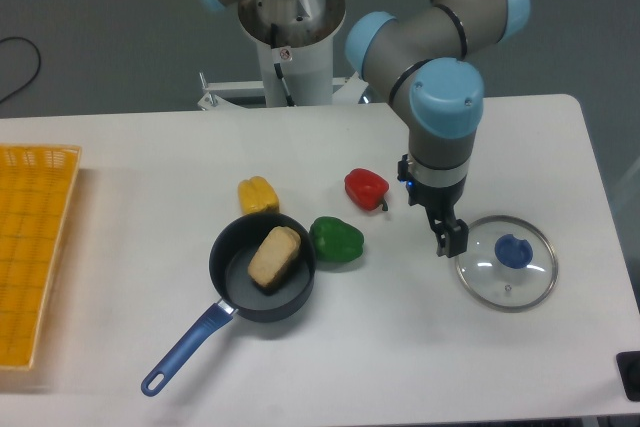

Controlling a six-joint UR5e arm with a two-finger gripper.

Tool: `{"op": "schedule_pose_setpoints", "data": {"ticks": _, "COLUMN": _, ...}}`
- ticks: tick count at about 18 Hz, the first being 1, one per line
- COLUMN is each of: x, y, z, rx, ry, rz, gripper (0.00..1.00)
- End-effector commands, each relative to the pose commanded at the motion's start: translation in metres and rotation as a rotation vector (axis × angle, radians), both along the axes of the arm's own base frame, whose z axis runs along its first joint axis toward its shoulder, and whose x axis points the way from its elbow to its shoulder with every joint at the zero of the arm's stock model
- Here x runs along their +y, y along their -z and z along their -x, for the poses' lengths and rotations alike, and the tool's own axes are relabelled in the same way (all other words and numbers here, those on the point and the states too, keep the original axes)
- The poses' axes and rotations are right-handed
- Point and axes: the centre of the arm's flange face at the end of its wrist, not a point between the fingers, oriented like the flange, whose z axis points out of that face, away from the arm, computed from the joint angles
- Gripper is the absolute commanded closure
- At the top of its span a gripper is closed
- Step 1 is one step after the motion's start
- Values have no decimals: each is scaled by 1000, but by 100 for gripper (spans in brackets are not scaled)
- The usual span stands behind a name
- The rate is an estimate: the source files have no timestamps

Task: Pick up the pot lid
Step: 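Move the gripper over the blue knob of the glass lid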

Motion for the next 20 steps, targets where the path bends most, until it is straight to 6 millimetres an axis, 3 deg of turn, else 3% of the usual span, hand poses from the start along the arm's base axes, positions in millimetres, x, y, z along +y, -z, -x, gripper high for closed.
{"op": "schedule_pose_setpoints", "data": {"ticks": 6, "x": -3, "y": 3, "z": 5, "rx": -7, "ry": -4, "rz": -1, "gripper": 0}}
{"op": "schedule_pose_setpoints", "data": {"ticks": 12, "x": -31, "y": 4, "z": 29, "rx": -7, "ry": -7, "rz": 1, "gripper": 0}}
{"op": "schedule_pose_setpoints", "data": {"ticks": 16, "x": -52, "y": 17, "z": 54, "rx": -22, "ry": 25, "rz": 9, "gripper": 0}}
{"op": "schedule_pose_setpoints", "data": {"ticks": 20, "x": -57, "y": 24, "z": 66, "rx": -29, "ry": 36, "rz": 8, "gripper": 0}}
